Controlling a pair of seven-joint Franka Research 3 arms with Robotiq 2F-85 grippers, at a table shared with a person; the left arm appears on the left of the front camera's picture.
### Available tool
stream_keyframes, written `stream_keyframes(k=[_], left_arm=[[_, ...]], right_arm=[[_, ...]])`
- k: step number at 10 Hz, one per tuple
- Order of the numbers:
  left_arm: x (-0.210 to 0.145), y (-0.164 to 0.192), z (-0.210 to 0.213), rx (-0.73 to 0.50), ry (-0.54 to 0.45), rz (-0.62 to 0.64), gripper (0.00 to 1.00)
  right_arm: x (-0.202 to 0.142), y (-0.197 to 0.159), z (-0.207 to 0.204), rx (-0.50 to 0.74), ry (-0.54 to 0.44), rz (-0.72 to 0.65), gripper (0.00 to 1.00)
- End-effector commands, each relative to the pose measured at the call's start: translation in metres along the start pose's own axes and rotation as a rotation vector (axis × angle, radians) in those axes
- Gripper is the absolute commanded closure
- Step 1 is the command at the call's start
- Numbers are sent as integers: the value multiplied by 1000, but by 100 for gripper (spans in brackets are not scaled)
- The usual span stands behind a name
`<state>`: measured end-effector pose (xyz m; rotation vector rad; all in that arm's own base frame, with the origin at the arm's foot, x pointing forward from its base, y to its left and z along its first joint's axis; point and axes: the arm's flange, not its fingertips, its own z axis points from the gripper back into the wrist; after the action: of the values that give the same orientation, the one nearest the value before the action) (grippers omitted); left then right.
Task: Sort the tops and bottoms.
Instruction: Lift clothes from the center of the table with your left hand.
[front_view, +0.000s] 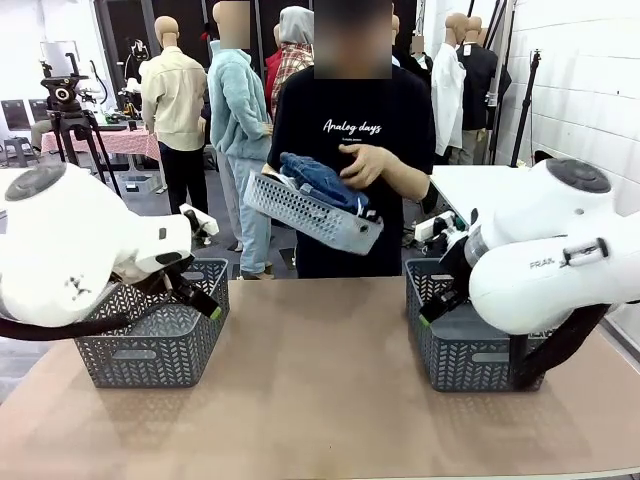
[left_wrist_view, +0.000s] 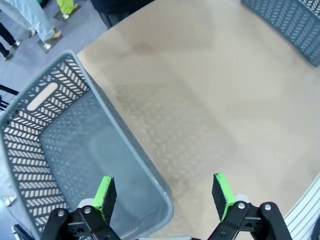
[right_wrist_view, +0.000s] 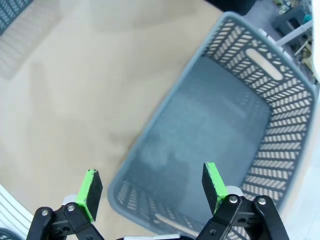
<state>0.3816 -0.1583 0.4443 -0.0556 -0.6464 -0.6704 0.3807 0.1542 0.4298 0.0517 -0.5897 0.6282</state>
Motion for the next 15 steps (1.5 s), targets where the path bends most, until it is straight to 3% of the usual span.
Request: stream_keyframes(k=[1, 4, 9, 11, 12, 15], left_arm=[[9, 20, 51, 1, 7, -19, 0], [3, 60, 99, -38, -37, 59, 0], [1, 68, 122, -79, -62, 31, 0], [7, 65, 110, -98, -57, 87, 0], [1, 62, 121, -49, -44, 53, 0], [1, 62, 121, -49, -44, 53, 0]], right_arm=[[-11, -13, 48, -41, -39, -28, 0], [-36, -40, 100, -23, -109, -112, 0], [-62, -61, 129, 39, -210, -164, 0], [-59, -66, 107, 113, -192, -128, 0], [-23, -80, 147, 9, -195, -180, 0], [-23, -80, 147, 9, -195, -180, 0]])
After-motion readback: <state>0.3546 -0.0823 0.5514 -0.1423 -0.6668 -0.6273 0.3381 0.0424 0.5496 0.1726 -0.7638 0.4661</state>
